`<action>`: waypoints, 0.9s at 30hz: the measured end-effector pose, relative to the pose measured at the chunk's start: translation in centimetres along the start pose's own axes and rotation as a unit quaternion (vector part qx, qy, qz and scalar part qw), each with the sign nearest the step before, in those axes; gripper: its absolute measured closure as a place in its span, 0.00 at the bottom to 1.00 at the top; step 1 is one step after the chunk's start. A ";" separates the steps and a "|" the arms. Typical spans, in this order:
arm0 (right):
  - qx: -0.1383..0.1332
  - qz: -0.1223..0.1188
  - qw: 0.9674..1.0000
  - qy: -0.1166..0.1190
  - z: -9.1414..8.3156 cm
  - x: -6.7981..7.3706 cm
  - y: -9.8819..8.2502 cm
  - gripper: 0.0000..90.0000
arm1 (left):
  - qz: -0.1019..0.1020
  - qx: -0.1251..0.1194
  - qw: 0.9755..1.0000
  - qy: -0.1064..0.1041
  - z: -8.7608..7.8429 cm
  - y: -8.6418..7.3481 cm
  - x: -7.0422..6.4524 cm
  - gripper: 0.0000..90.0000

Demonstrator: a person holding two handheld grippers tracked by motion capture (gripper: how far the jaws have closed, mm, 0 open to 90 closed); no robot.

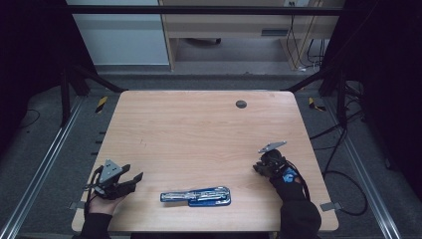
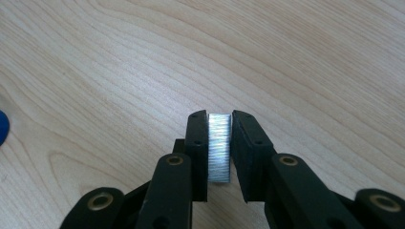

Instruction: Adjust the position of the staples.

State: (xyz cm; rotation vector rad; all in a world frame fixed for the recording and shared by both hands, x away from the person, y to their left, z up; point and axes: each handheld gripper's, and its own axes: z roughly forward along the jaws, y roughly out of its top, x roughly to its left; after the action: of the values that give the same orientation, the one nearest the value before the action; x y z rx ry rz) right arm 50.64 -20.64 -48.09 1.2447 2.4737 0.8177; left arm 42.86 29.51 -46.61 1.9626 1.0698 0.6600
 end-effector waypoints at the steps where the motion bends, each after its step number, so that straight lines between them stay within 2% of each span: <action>1: 0.002 -0.002 1.000 -0.003 0.1 0.0 0.1 0.86 | 0.000 -0.001 1.000 0.001 0.0 0.0 0.0 0.46; 7: 0.003 0.000 1.000 -0.004 0.2 0.1 0.1 0.86 | -0.002 -0.001 1.000 0.000 0.0 0.0 0.0 0.46; 10: 0.006 0.008 1.000 -0.009 0.2 0.2 0.2 0.86 | -0.002 -0.002 1.000 0.001 0.0 0.0 0.0 0.46; 11: 0.005 -0.003 1.000 -0.007 0.1 0.1 0.1 0.86 | -0.001 -0.001 1.000 0.000 0.0 0.0 0.0 0.46; 15: -0.004 -0.003 1.000 -0.002 -0.5 0.0 0.2 0.86 | -0.002 -0.002 1.000 0.000 0.0 0.0 0.1 0.46; 17: -0.006 -0.018 1.000 0.000 -0.8 0.0 0.2 0.86 | 0.000 0.000 1.000 0.000 -0.1 0.0 0.1 0.46; 27: -0.028 -0.036 0.999 0.022 -2.4 0.1 0.6 0.87 | -0.001 -0.001 1.000 -0.001 0.0 0.0 0.0 0.46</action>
State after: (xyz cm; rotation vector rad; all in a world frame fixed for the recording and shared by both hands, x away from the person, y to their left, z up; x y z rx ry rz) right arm 49.89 -21.09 -45.79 1.1244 2.4957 0.8995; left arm 42.88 29.53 -46.62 1.9600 1.0707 0.6568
